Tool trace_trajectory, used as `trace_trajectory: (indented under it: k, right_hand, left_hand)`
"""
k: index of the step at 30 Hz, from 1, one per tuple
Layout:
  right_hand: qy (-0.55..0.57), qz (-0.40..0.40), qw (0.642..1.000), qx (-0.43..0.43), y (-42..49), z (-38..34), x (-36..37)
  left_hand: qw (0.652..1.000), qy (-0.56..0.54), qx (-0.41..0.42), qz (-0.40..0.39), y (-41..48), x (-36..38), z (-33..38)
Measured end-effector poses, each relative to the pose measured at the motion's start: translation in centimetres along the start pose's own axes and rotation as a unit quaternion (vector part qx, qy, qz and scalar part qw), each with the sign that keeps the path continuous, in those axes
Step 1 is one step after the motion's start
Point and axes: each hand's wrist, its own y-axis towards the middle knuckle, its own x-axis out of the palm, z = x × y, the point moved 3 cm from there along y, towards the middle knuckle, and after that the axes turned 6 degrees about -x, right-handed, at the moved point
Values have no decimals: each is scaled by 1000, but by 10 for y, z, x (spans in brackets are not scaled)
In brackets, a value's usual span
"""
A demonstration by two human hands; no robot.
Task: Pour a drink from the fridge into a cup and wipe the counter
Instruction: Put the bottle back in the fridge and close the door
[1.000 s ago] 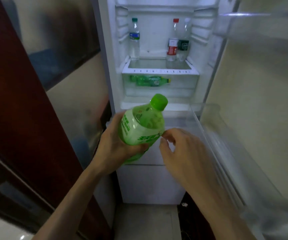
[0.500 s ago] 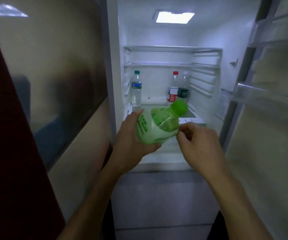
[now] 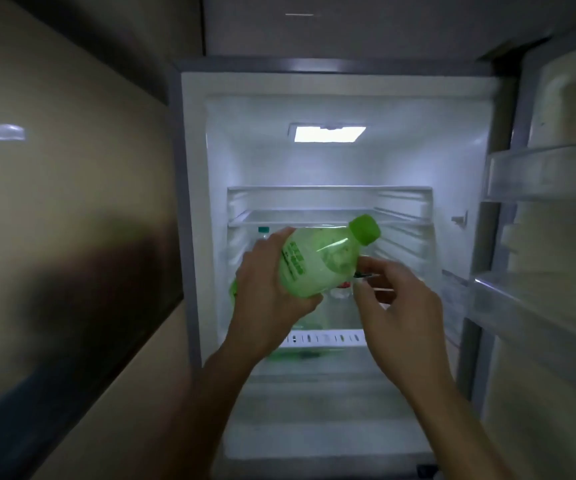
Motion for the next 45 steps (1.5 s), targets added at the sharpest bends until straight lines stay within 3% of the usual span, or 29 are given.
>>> trace_trajectory:
  k: [13,19,26,33,39,45]
  right_hand:
    - [63,-1,997,-34,89,40,31]
    - [51,-8,997,-60,136,44,63]
    - [-10,-48,996,-69,163,62,96]
    - [-42,-44,992,-114,165,81,107]
    - [-54,-41,992,-102,157,102,101]
    - [-74,-78,991,-82,141,123,94]
  left_hand:
    - [966,140,206,68,132,36,0]
    - [940,210,245,108,191,33,-16]
    - [929,278,228,85,228,36,-46]
    - [912,362,194,2,243,40,-48]
    - [925,349,145,-38,259,45,-64]
    - [917,375,133,-37,271,53,-77]
